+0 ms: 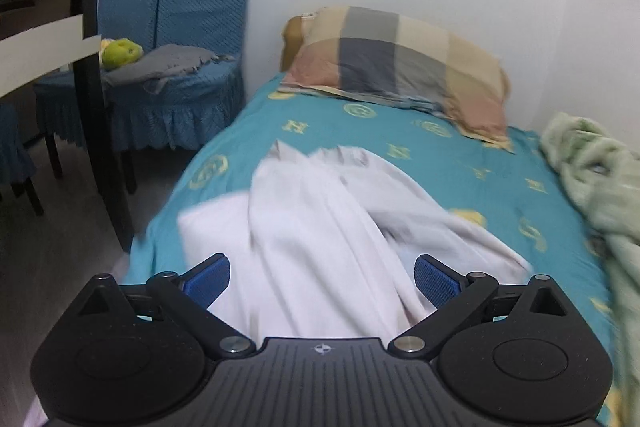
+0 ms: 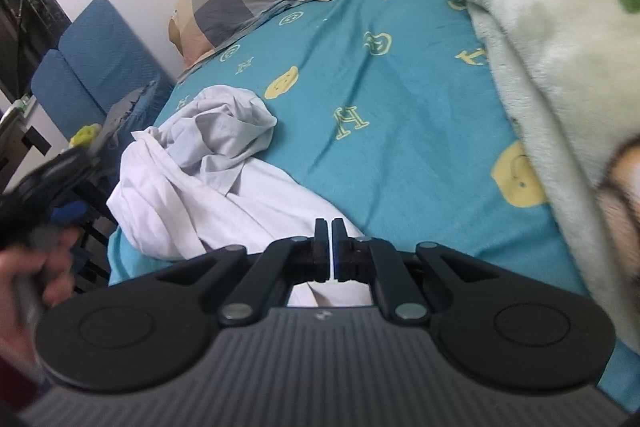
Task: Fold clothes
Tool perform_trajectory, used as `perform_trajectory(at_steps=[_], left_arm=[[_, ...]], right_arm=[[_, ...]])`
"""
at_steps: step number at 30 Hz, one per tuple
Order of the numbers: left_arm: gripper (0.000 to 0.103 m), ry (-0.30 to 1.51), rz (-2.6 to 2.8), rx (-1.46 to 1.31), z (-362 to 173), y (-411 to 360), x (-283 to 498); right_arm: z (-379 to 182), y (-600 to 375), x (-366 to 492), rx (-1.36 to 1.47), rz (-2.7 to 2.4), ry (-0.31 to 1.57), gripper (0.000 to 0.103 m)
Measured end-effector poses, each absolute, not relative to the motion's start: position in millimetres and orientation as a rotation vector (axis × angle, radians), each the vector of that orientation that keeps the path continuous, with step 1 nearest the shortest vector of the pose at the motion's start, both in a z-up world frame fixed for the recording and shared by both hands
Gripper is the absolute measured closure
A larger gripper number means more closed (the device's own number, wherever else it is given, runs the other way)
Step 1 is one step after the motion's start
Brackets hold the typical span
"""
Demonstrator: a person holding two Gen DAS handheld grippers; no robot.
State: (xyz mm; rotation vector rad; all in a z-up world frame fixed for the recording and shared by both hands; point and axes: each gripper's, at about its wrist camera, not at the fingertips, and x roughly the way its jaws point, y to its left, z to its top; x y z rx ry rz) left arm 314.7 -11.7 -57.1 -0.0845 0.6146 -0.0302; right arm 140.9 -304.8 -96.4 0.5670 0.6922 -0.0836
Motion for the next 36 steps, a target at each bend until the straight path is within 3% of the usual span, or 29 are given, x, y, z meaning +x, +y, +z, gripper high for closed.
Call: perform_trajectory(at_steps=[2, 4, 8, 10, 11, 12, 18, 26, 31, 36], left_arm=[[0.005, 0.616, 0.001, -0.078, -64.5, -14.9, 354.6], [0.017, 0.611, 0.034, -0.098, -69.8, -13.0, 388.2], [0.019, 0.659, 0.092, -0.153, -79.0, -4.0, 448.4], [0.042, 0.711, 0.101, -0.147, -85.8, -1.3, 466.4], [0.072, 0.726, 0.09, -0.152, -86.9, 0.7, 469.2], [0.097, 0.738, 0.077, -0.159, -87.2, 2.9, 470.7], [0.098, 0.595, 0.069, -0.261, -32.5, 23.7, 395.1], [0.099, 0.468, 0.083, -0.39, 40.4, 82.8, 197.4], [0.099, 0.52, 0.192, -0.545, 24.4, 133.6, 102.2], [0.099, 0.635, 0.282, -0.638, -15.6, 169.3, 69.7]], right_arm=[[-101.8, -304.2, 150.5, 0.564, -0.081, 0.682, 0.097], [-107.9, -302.7, 159.8, 0.55, -0.082, 0.681, 0.097], [-123.7, -301.9, 175.2, 0.559, -0.067, 0.704, 0.097], [-131.1, -302.2, 181.6, 0.559, -0.072, 0.727, 0.097], [-134.1, -303.2, 183.8, 0.565, -0.074, 0.735, 0.097], [-136.3, -303.9, 185.5, 0.568, -0.077, 0.741, 0.097], [-130.6, -307.7, 182.5, 0.565, -0.085, 0.719, 0.097], [-103.4, -321.2, 162.7, 0.641, -0.036, 0.683, 0.097], [-84.5, -328.9, 140.9, 0.694, -0.015, 0.663, 0.097], [-82.7, -336.5, 125.8, 0.698, -0.044, 0.713, 0.092]])
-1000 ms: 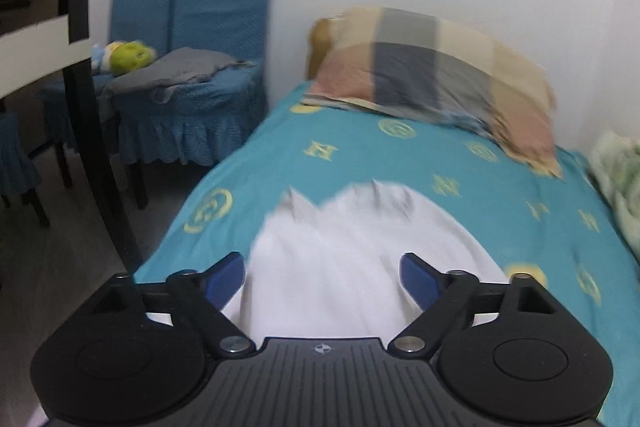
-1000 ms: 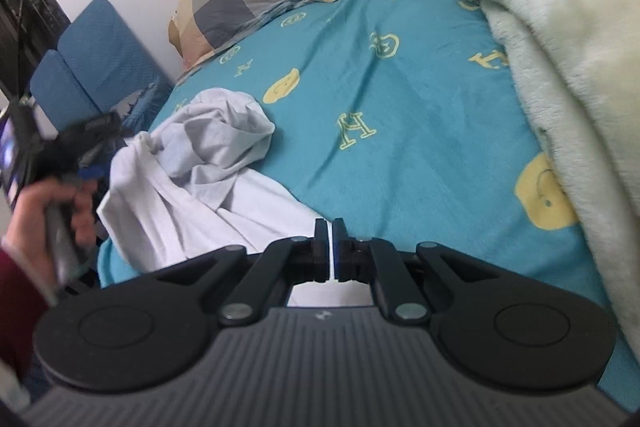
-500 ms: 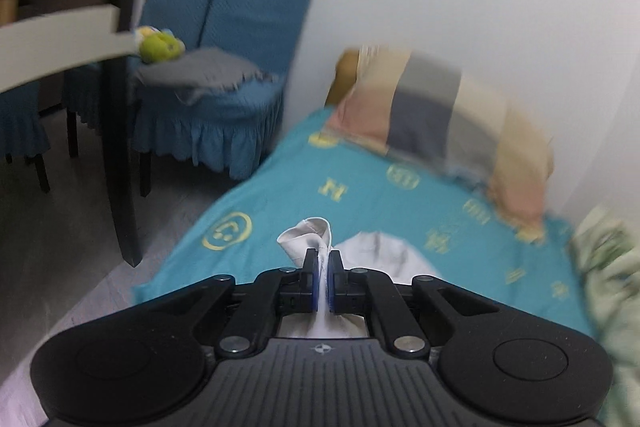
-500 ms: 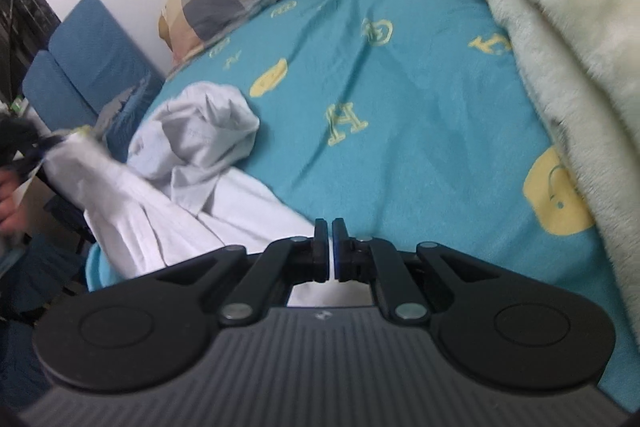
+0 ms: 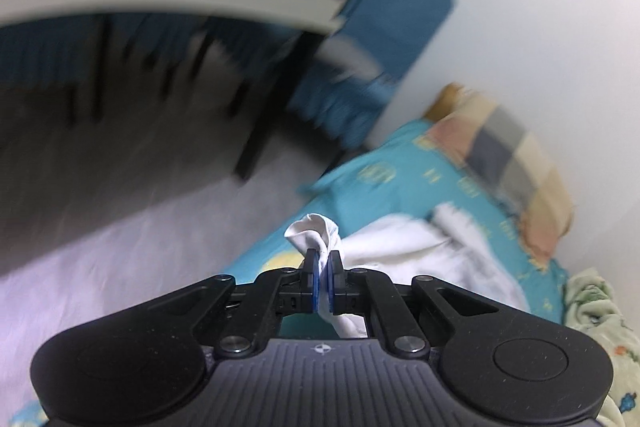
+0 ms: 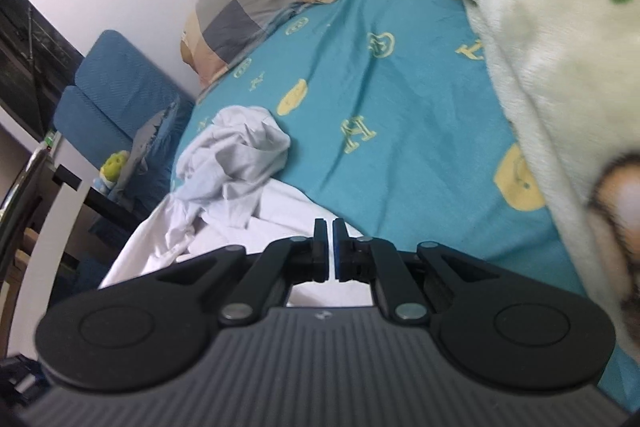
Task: Fold clothes
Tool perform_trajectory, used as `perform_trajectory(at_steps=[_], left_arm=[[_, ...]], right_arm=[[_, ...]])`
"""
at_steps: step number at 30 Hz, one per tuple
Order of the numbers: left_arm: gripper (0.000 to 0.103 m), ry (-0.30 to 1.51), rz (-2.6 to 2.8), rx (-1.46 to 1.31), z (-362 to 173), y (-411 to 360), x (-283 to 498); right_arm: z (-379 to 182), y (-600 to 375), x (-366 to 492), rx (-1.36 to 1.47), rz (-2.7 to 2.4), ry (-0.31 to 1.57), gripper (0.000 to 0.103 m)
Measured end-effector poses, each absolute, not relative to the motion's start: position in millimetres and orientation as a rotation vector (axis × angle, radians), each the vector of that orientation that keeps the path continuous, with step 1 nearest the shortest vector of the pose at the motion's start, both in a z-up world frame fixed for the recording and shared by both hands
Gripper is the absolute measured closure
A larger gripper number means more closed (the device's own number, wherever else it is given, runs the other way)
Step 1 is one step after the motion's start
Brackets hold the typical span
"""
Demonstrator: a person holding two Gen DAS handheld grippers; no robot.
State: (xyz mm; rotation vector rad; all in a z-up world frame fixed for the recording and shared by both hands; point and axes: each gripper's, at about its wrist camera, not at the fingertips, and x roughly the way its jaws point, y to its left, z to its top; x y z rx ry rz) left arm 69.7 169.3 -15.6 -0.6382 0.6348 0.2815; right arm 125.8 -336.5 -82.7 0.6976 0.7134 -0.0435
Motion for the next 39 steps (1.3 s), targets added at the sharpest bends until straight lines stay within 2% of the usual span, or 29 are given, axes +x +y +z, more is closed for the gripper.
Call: perform_trajectory(at_steps=[2, 3, 4, 8, 12, 15, 24, 29, 35, 39], left_arm=[[0.099, 0.653, 0.302, -0.634, -22.9, 173.8, 70.1], [0.099, 0.654, 0.306, -0.637, -24.1, 174.4, 70.4], [0.099, 0.653, 0.307, -0.642, -24.7, 174.8, 70.8], [0.099, 0.635, 0.328, -0.634, -26.7, 174.8, 70.9], [0.099, 0.661, 0.342, -0.68, -40.1, 183.1, 88.8], [0.099, 0.668, 0.345, -0.722, -47.0, 190.1, 95.3], [0.099, 0.659, 0.227, -0.723, -17.2, 200.5, 63.8], [0.099, 0.759, 0.168, -0.633, 5.3, 203.3, 27.0], [0.099, 0.99, 0.147, -0.517, 6.4, 199.1, 2.5], [0.098, 1.043, 0.122, -0.392, 8.3, 182.0, 2.6]], right_arm=[[-88.6, -336.0, 127.4, 0.68, -0.064, 0.747, 0.071], [-93.3, -334.4, 130.3, 0.669, -0.067, 0.758, 0.053], [-98.0, -332.8, 133.1, 0.658, -0.07, 0.768, 0.041], [-125.9, -326.5, 154.6, 0.649, -0.072, 0.836, 0.041], [-136.0, -306.9, 169.6, 0.499, -0.063, 0.823, 0.045], [-133.5, -293.0, 172.8, 0.362, -0.06, 0.816, 0.095], [-42.0, -315.8, 111.8, 0.416, -0.058, 0.657, 0.098], [2.2, -327.4, 75.7, 0.364, -0.062, 0.712, 0.098], [-22.7, -334.3, 41.9, 0.283, -0.041, 0.987, 0.097], [-28.1, -329.7, 34.3, 0.285, -0.041, 1.004, 0.095]])
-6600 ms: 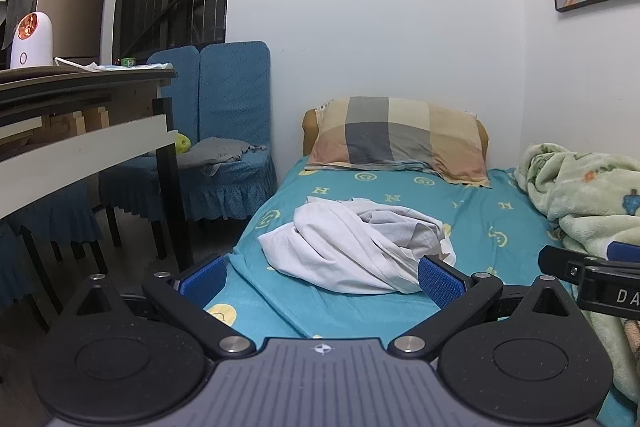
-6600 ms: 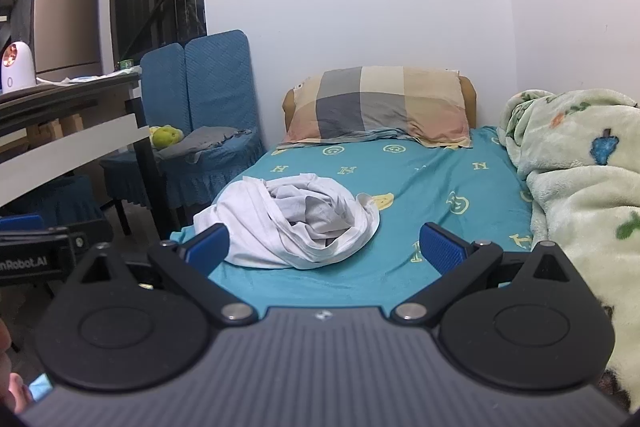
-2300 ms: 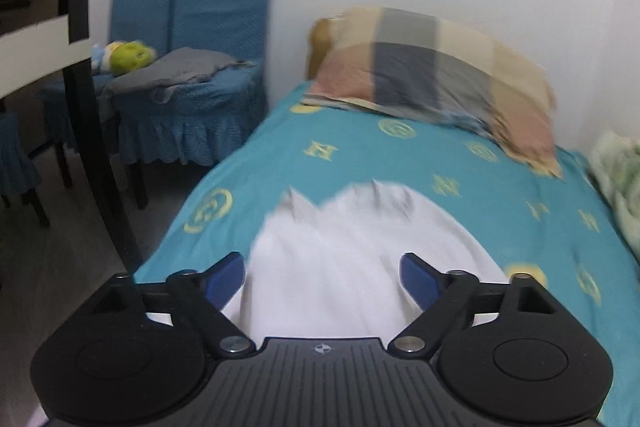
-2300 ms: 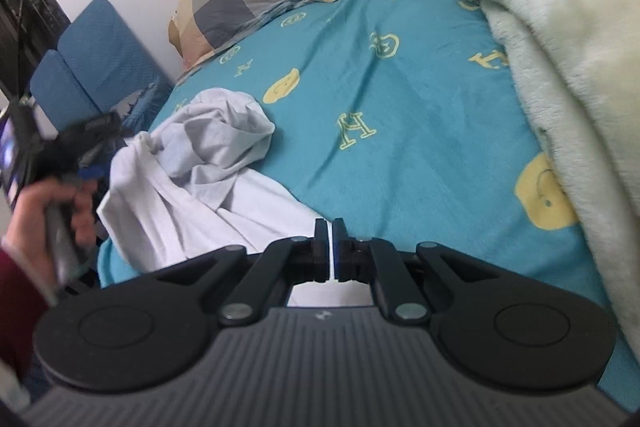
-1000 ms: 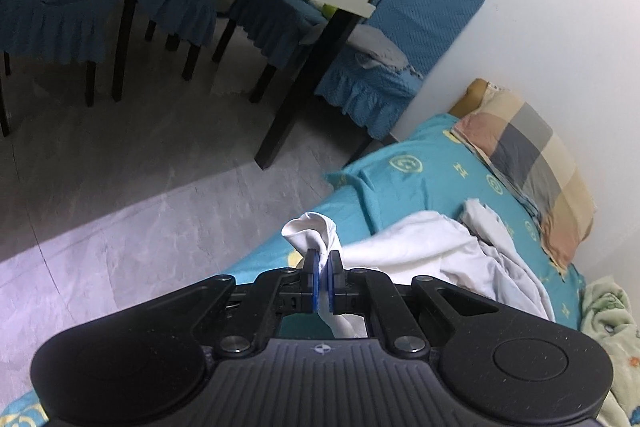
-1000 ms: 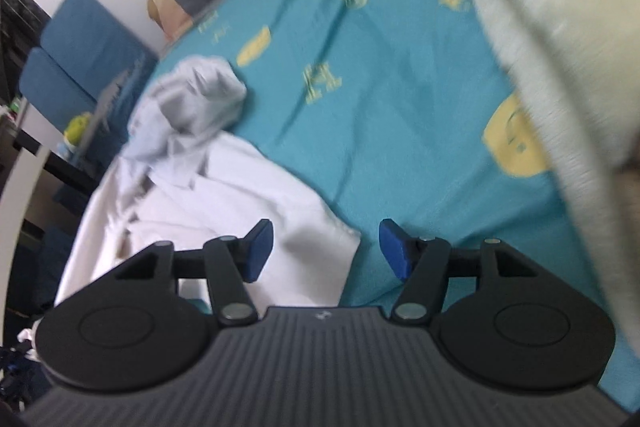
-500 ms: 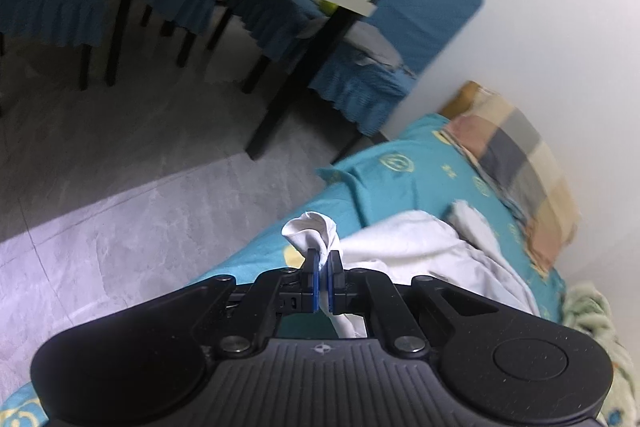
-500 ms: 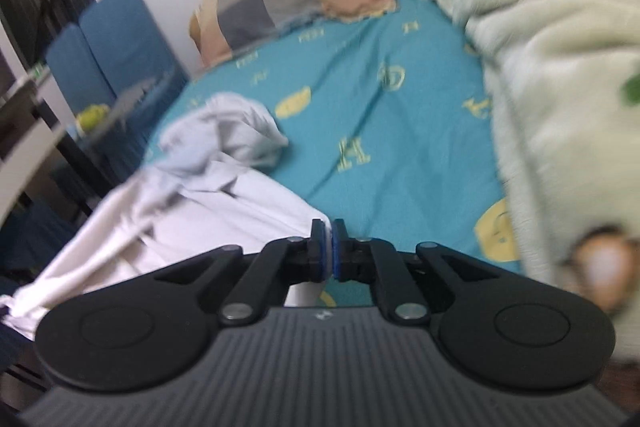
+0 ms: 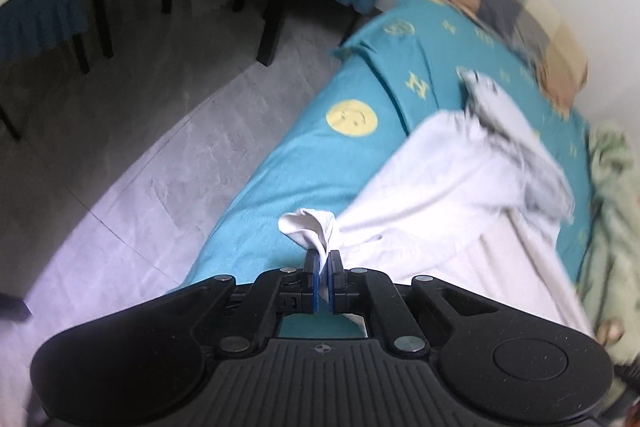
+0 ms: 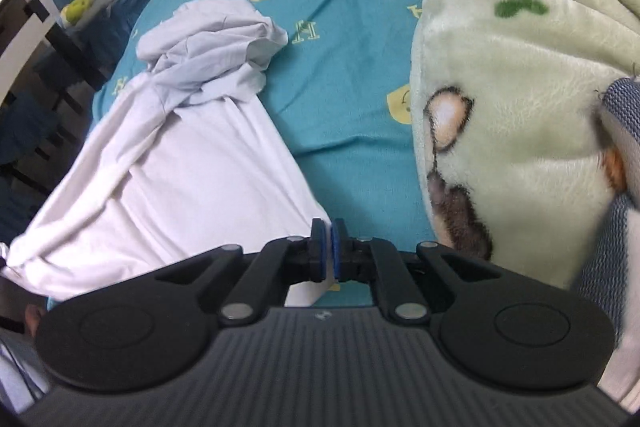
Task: Fold clothes
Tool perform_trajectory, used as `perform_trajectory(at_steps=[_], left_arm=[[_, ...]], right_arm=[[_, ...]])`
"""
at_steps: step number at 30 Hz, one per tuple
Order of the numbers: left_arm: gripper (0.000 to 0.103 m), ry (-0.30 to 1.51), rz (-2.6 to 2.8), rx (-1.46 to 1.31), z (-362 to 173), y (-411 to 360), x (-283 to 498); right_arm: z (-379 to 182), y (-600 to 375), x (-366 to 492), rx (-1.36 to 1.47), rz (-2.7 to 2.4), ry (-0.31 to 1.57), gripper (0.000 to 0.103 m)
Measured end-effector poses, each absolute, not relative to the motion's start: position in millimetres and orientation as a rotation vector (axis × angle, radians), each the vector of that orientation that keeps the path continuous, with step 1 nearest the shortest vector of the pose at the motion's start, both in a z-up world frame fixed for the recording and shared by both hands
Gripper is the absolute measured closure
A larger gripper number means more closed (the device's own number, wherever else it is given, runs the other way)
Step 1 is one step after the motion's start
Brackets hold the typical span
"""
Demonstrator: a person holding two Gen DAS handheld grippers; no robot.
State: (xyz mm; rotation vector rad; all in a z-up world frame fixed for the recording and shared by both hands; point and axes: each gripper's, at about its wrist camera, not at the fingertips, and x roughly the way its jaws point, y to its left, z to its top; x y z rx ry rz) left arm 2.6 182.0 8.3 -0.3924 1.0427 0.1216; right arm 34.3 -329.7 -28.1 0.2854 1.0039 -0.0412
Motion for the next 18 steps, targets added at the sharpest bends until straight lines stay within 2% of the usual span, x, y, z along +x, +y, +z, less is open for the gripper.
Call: perform_trajectory(at_steps=[1, 2, 3, 5, 6, 7, 8, 9, 13, 18], left_arm=[[0.097, 1.033, 0.119, -0.371, 11.1, 177.4, 0.9], [0.093, 1.021, 0.116, -0.352, 14.3, 173.2, -0.9], [0.081, 1.009, 0.112, -0.333, 17.5, 169.2, -2.8], [0.071, 0.975, 0.091, -0.291, 23.1, 158.8, -10.3], [0.066, 0.957, 0.08, -0.268, 25.4, 151.6, -12.6], [0.062, 0.938, 0.069, -0.243, 27.6, 143.8, -14.3], [0.052, 0.913, 0.054, -0.215, 31.0, 135.5, -14.6], [0.045, 0.886, 0.037, -0.186, 34.9, 127.1, -14.5], [0.037, 0.785, -0.074, -0.098, 38.1, 81.0, 5.6], [0.03, 0.679, -0.246, 0.095, 11.3, -8.2, 57.9]], right_arm=[[-24.7, -327.4, 32.6, 0.28, -0.044, 0.987, 0.095], [-20.6, -325.3, 30.7, 0.276, -0.044, 0.97, 0.095], [-16.3, -323.3, 28.1, 0.273, -0.038, 0.95, 0.094], [-10.0, -322.2, 27.0, 0.263, -0.029, 0.921, 0.09], [-7.6, -321.3, 27.5, 0.258, -0.026, 0.907, 0.081], [-6.6, -319.8, 29.3, 0.26, -0.021, 0.89, 0.064], [-6.6, -318.4, 32.0, 0.269, -0.013, 0.872, 0.056], [-6.5, -317.0, 34.6, 0.279, -0.005, 0.853, 0.042], [-12.0, -306.5, 57.5, 0.349, -0.028, 0.803, 0.04], [-28.0, -301.1, 84.6, 0.434, -0.038, 0.746, 0.04]])
